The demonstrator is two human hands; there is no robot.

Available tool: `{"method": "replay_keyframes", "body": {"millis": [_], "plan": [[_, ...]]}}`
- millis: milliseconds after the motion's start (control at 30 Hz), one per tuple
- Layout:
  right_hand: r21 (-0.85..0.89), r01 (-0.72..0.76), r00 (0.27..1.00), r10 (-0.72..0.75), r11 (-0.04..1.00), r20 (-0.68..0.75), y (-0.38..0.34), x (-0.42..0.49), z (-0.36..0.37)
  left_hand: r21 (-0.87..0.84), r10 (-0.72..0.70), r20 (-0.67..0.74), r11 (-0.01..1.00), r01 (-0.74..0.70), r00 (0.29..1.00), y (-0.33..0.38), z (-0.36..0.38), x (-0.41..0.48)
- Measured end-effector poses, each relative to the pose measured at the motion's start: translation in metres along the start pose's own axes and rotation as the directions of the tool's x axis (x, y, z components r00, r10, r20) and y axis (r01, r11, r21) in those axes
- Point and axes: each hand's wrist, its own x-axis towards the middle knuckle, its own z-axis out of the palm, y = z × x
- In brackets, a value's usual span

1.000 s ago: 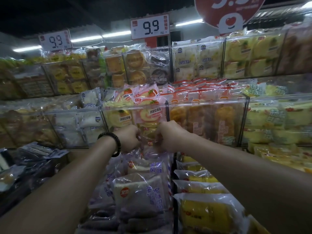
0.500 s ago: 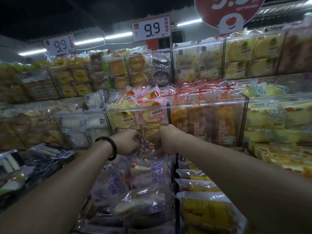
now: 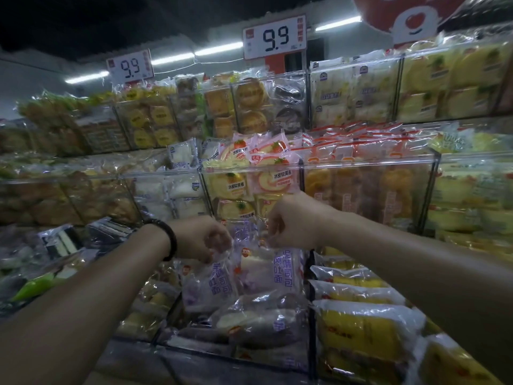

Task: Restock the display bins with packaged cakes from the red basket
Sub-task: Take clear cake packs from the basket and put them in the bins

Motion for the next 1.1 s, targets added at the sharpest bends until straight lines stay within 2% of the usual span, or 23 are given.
{"method": "replay_keyframes", "body": {"millis": [200, 333, 500, 667, 767, 867, 933, 1000, 1100], "plan": [[-0.039, -0.080, 0.993, 0.083, 0.996, 0.082, -0.004, 0.001, 0.012, 0.162, 0.077, -0.117, 0.985, -0.058, 0.990, 0.005, 0.010, 0.011], [-0.032, -0.149, 0.978, 0.152, 0.988, 0.144, -0.005, 0.008, 0.016, 0.148, 0.076, -0.167, 0.988, -0.051, 0.983, 0.002, 0.011, 0.010], [-0.067, -0.200, 0.959, 0.209, 0.978, 0.189, -0.008, 0.009, 0.011, 0.158, 0.054, -0.367, 0.987, 0.005, 0.928, -0.002, 0.011, 0.007], [0.000, -0.275, 0.960, 0.275, 0.961, 0.051, 0.002, 0.013, 0.009, 0.265, 0.107, -0.457, 0.964, 0.021, 0.883, 0.000, 0.014, 0.010], [-0.093, -0.295, 0.953, 0.286, 0.951, -0.101, 0.002, 0.008, 0.007, 0.309, 0.131, -0.445, 0.951, 0.015, 0.886, 0.000, 0.020, 0.013], [-0.215, -0.302, 0.937, 0.247, 0.929, -0.246, 0.000, 0.005, 0.006, 0.281, 0.103, -0.359, 0.960, 0.003, 0.928, -0.003, 0.026, 0.017], [-0.223, -0.301, 0.942, 0.252, 0.927, -0.223, -0.002, 0.002, 0.006, 0.241, 0.070, -0.268, 0.970, -0.003, 0.961, -0.004, 0.027, 0.017], [-0.198, -0.291, 0.954, 0.268, 0.936, -0.134, -0.007, -0.004, 0.004, 0.232, 0.034, -0.200, 0.973, 0.014, 0.979, -0.001, 0.027, 0.016], [-0.207, -0.290, 0.957, 0.278, 0.934, -0.085, -0.013, -0.009, 0.003, 0.256, 0.008, -0.200, 0.966, 0.044, 0.980, 0.004, 0.025, 0.013]]}}
